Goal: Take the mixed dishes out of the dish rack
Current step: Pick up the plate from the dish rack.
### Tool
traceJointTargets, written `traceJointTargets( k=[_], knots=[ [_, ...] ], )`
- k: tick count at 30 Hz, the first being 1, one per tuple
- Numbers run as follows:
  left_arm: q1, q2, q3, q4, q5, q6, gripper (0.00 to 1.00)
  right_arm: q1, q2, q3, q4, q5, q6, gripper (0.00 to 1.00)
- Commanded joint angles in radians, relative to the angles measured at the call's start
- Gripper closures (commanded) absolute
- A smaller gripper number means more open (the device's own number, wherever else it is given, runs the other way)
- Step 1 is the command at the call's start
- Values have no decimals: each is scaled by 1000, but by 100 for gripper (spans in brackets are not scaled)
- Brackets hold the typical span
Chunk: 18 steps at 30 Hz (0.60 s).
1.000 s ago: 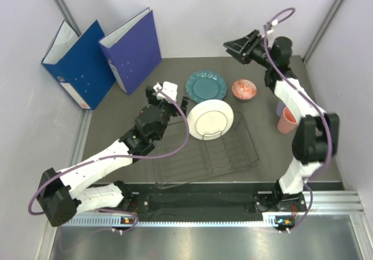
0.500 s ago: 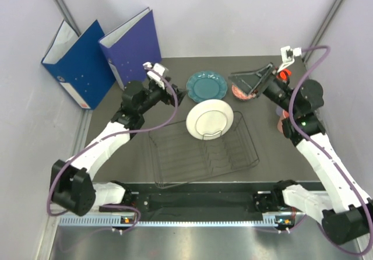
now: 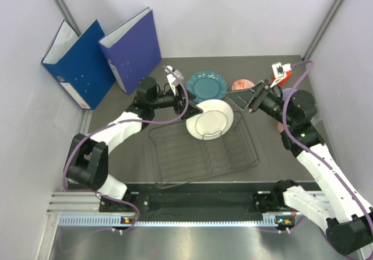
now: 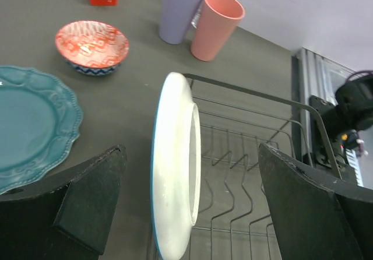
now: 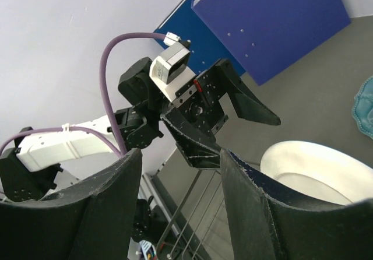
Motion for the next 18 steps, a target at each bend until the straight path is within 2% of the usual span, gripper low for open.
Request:
traceJointTargets(
  k=[1,10,13,15,18],
  knots=[
    [-2,62,49,58,130,-19,1,10,-16,-3,8,10,-35,44],
    [-2,143,66,43,136,-19,1,13,-24,-40,1,19,-47,44],
    [-8,146,69,52,167,-37,16,13,-22,-54,-1,20,-55,44],
    [-18,137,66,53,179,-47,34,13,-25,-68,-1,27,-60,44],
    [-51,110,56,-18,167,26,38,13,-20,-86,4,30,-61,44]
  ],
)
